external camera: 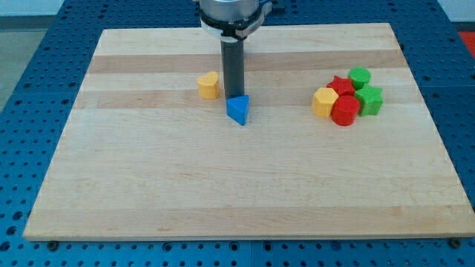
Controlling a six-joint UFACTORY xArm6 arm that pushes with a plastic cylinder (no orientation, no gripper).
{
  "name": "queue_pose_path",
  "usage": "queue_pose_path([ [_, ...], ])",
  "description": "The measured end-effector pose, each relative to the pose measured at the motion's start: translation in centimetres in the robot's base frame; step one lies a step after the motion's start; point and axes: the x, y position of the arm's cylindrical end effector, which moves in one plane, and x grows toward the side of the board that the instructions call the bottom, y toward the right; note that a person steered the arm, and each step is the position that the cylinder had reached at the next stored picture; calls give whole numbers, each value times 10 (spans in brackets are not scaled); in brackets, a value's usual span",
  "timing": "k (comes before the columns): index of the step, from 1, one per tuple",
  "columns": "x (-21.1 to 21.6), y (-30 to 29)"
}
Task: Push the yellow heart closer to the blue triangle
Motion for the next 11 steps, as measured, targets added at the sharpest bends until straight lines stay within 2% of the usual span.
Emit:
queue_pose_path([
  [1, 2, -19],
  [3, 12, -109],
  [4, -5, -113],
  [5, -29, -102],
  [6, -35, -81],
  [9, -36, -19],
  [11, -72, -17],
])
